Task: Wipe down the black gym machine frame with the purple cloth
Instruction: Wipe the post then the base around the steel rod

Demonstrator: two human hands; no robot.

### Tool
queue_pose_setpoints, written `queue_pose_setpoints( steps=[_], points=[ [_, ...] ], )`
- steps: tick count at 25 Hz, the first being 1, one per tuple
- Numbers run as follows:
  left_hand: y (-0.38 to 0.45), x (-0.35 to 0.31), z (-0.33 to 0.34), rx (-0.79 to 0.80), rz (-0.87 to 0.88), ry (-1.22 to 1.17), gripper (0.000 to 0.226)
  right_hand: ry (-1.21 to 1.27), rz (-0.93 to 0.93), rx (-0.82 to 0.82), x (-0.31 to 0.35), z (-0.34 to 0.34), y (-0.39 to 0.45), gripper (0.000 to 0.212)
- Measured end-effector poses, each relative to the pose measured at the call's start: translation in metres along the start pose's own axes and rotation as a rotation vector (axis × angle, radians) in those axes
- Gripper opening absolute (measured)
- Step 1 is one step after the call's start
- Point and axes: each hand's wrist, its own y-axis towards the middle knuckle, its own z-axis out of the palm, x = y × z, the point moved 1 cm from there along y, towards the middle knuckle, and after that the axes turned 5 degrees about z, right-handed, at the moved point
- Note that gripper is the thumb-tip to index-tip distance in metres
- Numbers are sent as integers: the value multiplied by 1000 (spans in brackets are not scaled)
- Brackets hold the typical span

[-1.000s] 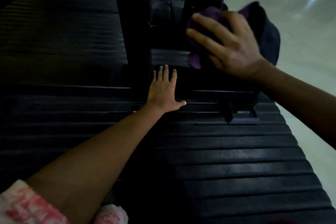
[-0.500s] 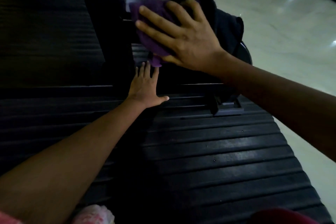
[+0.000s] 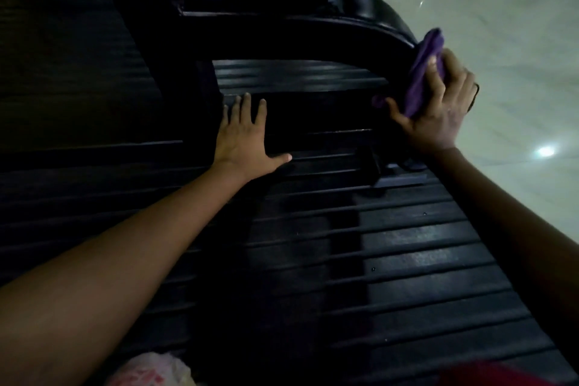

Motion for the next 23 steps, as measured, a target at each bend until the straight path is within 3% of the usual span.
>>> queue_pose_setpoints(
  steps=[9, 14, 17, 21, 23],
  points=[
    [0, 1, 2, 14, 3, 1, 114, 64, 654, -63, 30, 13, -44, 73],
    [1, 0, -1, 52, 2, 11, 116, 154, 888, 203, 49, -3, -44, 67],
    [1, 0, -2, 57, 4, 16, 116, 81, 787, 306, 52, -22, -47, 53],
    [0, 0, -3, 66, -7, 20, 116, 21, 90, 336, 85, -26, -36, 49],
    [-1, 1, -2, 60, 0, 19, 115, 7, 37, 546, 107, -11, -6, 53]
  ],
)
